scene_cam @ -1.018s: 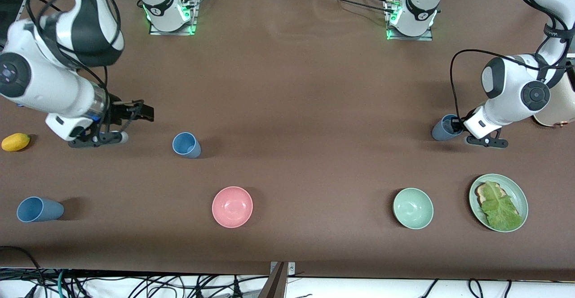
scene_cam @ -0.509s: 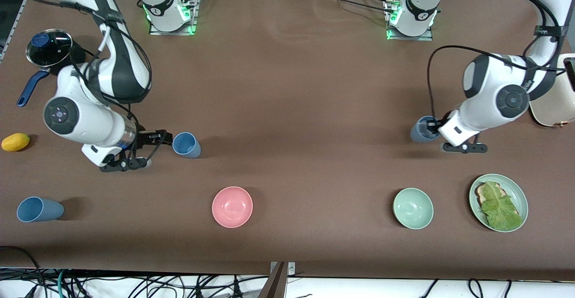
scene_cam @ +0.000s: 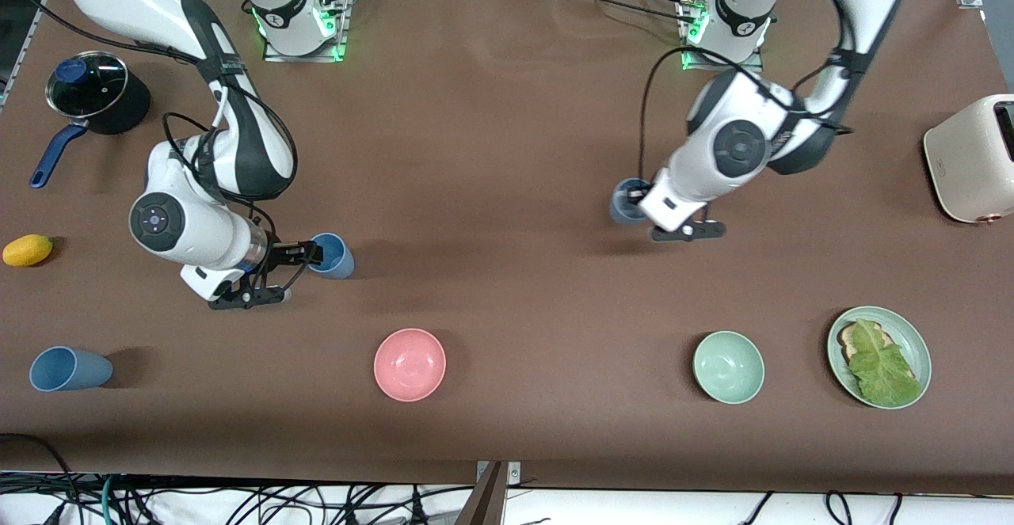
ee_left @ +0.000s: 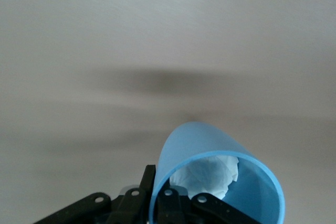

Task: Stack blue cups with both arms
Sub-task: 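Place the cup mid-table with the left gripper while the right gripper grasps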

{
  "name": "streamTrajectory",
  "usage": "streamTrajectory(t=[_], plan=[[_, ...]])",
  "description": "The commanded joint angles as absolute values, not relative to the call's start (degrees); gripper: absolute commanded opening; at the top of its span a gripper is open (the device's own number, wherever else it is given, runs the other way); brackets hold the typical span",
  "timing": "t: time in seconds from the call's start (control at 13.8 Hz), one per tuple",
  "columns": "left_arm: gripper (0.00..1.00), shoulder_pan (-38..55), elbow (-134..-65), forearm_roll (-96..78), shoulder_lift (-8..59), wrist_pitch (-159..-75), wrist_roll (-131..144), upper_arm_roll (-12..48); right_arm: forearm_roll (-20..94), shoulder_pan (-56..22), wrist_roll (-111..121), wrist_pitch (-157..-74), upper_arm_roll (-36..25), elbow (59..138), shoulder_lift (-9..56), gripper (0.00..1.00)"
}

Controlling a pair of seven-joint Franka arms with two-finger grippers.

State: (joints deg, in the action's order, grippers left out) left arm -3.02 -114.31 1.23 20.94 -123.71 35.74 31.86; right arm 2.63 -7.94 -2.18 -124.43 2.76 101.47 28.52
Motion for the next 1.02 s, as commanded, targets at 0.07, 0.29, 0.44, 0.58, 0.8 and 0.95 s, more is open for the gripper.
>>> streamTrajectory(t=[0.07,0.29,0.44,0.58,0.8,0.95], plan=[[0.0,0.18,-112.06,1.23,26.72,-127.35,39.55,31.55,1.76,-8.09,-2.99,-127.87,2.99,106.43,26.1,1.0],[0.0,2.02,-112.06,1.06,27.86,-127.35,39.81,31.55,1.85,-8.52,-2.99,-130.42,2.99,107.84,26.63,0.84],[0.0,2.11,-111.8,0.71,28.13,-127.27,39.81,31.73,2.11,-9.66,-5.78,-130.52,2.99,107.93,26.72,0.43],[0.99,0.97,-111.01,0.53,26.99,-126.65,39.73,31.73,2.02,-10.89,-8.78,-130.26,2.99,107.93,26.72,0.13],[1.0,0.44,-109.0,0.53,20.49,-123.24,39.64,31.73,2.11,-10.9,-8.27,-130.08,2.9,107.67,26.63,0.0],[1.0,-1.22,-101.38,1.23,19.34,-112.04,38.94,31.64,2.11,-10.81,-7.74,-130.08,2.81,107.05,26.46,0.0]])
